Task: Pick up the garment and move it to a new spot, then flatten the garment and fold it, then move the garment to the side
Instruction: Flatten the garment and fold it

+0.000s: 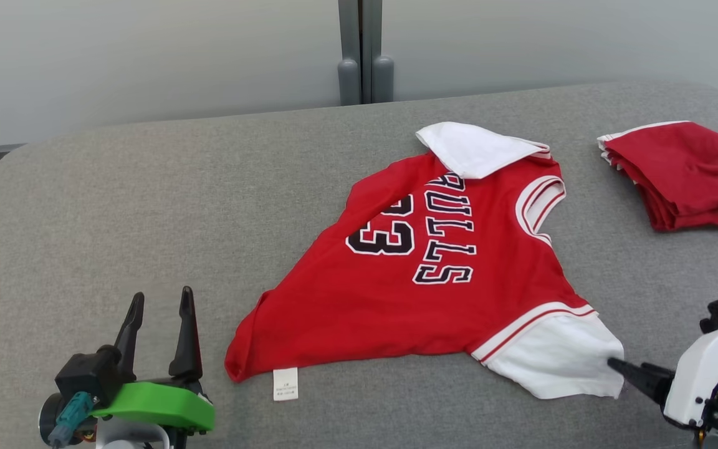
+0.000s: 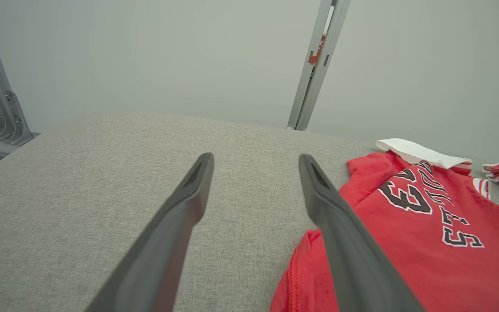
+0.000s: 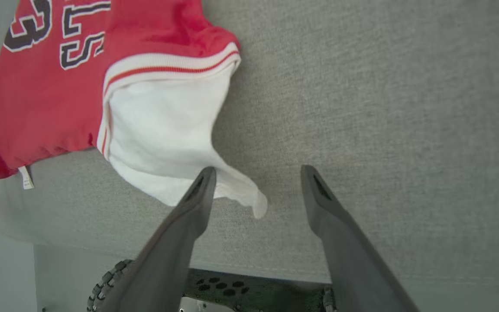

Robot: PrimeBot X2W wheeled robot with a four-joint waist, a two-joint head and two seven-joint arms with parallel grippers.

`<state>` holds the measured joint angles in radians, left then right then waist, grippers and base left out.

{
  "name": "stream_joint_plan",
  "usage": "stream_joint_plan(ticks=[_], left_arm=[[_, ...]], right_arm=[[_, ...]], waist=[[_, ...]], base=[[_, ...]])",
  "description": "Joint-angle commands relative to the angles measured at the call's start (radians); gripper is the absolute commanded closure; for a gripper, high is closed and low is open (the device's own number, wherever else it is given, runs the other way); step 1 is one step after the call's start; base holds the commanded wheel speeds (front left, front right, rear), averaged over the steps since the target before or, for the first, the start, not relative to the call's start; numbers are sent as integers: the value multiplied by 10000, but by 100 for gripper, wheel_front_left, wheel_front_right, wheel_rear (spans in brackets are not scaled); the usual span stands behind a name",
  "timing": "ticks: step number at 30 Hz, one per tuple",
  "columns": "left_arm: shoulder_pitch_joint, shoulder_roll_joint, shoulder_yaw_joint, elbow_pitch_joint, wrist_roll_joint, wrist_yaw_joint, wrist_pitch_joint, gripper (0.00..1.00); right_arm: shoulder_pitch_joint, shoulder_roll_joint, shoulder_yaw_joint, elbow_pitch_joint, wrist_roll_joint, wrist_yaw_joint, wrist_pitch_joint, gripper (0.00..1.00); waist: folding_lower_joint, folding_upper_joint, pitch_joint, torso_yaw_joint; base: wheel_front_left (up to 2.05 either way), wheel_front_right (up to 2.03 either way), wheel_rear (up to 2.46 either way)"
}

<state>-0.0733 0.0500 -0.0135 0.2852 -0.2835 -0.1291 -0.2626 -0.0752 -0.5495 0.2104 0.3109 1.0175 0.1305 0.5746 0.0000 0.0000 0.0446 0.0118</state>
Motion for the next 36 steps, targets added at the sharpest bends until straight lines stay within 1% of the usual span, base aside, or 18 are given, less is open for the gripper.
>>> stream_joint_plan(ticks=[1, 3, 6, 9, 12, 15, 17, 21, 22, 23, 27, 31, 36], left_arm=[[-52, 98, 55, -3, -9, -32, -27, 0], [-27, 115, 103, 4, -2, -32, -27, 0], [37, 113, 192, -25, 13, -32, -25, 0], [83, 117, 327, -80, 34, -32, -25, 0], [87, 115, 429, -145, 47, -32, -25, 0], [229, 102, 541, -278, 25, -32, -26, 0], [274, 86, 545, -443, -61, -32, -26, 0], [309, 71, 600, -670, -117, -32, -26, 0], [343, 68, 614, -697, -113, -32, -25, 0], [369, 66, 618, -719, -109, -32, -25, 0], [471, 56, 625, -759, -74, -32, -25, 0], [485, 48, 545, -686, -81, -32, -25, 0], [455, 40, 491, -636, -83, -32, -26, 0]], right_arm=[[-213, 194, -248, -46, -227, 2, -351, 0], [-186, 311, -544, -180, -557, 1, -792, 0], [-190, 414, -1127, -387, -1214, 1, -1747, 0], [-210, 745, -1681, -620, -1954, 2, -2836, 0], [-208, 1184, -1984, -1033, -2555, 1, -3890, 0], [-214, 1741, -1914, -1400, -3189, 1, -5200, 0], [-139, 1919, -1674, -1398, -3744, 2, -5929, 0], [-228, 2289, -1315, -1121, -4766, 2, -7393, 0], [-209, 2495, -1271, -1006, -4888, 1, -7677, 0], [-185, 2700, -1245, -954, -4872, 2, -7854, 0], [-60, 3091, -1250, -573, -5225, -1, -8213, 0], [-229, 3011, -1112, -73, -5563, 1, -8294, 0], [-377, 2939, -1202, 169, -5541, 1, -8337, 0]], waist=[[0, 0, 4, 54], [0, 0, -31, 88], [0, 0, -84, 108], [0, 0, -120, 102], [0, 0, -150, 88], [0, 0, -314, -4], [0, 0, -404, -34], [0, 0, -492, -72], [0, 0, -514, -78], [0, 0, -527, -80], [0, 0, -541, -81], [0, 0, -532, -34], [0, 0, -534, 55]], base=[[0, 0, 0], [0, 0, 0], [0, 0, 0], [0, 0, 0], [0, 0, 0], [0, 0, 0], [0, 0, 0], [0, 0, 0], [0, 0, 0], [0, 0, 0], [0, 0, 0], [0, 0, 0], [0, 0, 0]])
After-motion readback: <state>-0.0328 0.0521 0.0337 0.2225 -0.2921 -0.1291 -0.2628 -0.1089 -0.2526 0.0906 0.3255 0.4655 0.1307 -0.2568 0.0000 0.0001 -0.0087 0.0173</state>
